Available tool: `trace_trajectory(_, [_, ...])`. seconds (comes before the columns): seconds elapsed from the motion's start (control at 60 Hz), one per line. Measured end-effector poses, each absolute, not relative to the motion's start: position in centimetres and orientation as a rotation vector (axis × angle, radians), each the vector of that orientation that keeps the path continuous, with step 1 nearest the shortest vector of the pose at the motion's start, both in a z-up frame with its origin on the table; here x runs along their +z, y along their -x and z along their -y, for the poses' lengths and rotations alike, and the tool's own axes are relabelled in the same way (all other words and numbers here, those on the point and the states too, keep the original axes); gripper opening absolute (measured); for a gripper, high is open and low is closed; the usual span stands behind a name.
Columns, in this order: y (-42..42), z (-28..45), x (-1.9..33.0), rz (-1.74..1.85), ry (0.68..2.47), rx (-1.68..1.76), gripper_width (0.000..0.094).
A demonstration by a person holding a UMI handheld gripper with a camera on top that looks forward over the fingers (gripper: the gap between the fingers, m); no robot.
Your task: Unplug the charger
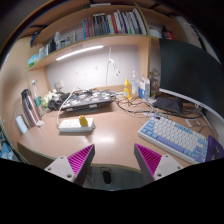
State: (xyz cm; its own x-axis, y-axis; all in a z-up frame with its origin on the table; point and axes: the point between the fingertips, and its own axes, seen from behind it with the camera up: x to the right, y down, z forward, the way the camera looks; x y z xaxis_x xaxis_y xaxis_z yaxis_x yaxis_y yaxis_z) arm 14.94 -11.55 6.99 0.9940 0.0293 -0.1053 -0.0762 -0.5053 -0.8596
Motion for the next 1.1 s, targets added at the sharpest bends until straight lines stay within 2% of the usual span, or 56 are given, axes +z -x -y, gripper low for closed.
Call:
trace_trajectory(0.3, [-12.5,8.2,6.3,0.004,2.083,0.118,0.0869])
trace_trajectory(0.583, [-4.2,0.7,4.8,0.136,2.048,0.199,0.0851])
trace_trajectory(0.767, [-1.8,-4.3,4.8,0.151,2.009,0.162,0.0828])
trace_trajectory(0.85, [-1.3,-6.1,4.2,0.151,2.008,0.131,0.0742])
trace_trajectory(0.867, [-1.3,-6.4,3.8,0.149,2.016,0.125,0.0751])
trace_trajectory(0.883, [-1.2,-6.6,3.5,0.147,2.023,0.121,0.0689])
trace_trajectory(0.917, [-1.0,-7.1,3.0,0.147,2.033,0.122,0.0665])
trace_trajectory(0.95, [-0.8,-7.5,2.2,0.147,2.046,0.123,0.0485])
trace_trajectory(1.0, [-0.5,-8.0,2.3,0.145,2.026,0.137,0.0383])
trace_trajectory(1.017, [-0.5,-8.0,2.3,0.144,2.027,0.136,0.0322])
trace_trajectory(1.1, [-0.4,-8.1,2.4,0.17,2.009,0.108,0.0256])
